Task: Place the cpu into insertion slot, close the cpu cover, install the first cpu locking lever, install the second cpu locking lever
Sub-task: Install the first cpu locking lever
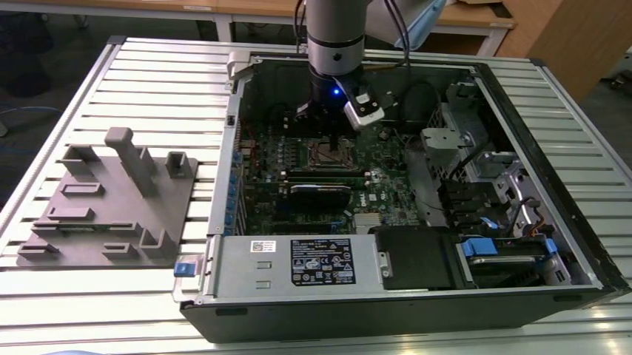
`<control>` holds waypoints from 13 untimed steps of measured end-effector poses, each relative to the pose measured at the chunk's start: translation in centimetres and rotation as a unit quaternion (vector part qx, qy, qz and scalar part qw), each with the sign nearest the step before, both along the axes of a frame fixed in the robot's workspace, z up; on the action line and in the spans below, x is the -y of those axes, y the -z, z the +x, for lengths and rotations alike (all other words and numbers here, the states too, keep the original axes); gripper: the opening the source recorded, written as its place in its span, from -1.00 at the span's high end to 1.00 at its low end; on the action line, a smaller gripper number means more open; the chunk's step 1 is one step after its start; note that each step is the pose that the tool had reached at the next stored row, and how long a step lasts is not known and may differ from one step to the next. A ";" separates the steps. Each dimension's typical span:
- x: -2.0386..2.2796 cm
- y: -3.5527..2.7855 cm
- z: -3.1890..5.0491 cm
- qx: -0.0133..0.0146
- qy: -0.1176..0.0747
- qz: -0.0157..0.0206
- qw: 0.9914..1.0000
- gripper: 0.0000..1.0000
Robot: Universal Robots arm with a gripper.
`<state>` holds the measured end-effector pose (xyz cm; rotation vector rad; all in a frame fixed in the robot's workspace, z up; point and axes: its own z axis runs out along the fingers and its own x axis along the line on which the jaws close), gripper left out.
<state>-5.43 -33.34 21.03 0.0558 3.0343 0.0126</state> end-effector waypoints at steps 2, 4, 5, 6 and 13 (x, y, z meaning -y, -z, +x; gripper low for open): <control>0.03 0.00 0.00 0.000 -0.006 -0.001 1.000 0.79; 0.06 0.00 0.00 0.000 -0.013 -0.002 1.000 0.79; 0.07 0.00 0.00 -0.001 -0.016 -0.002 1.000 0.79; 0.09 0.00 0.00 -0.001 -0.019 -0.003 1.000 0.79; 0.19 0.00 0.00 -0.002 -0.041 -0.006 0.999 0.79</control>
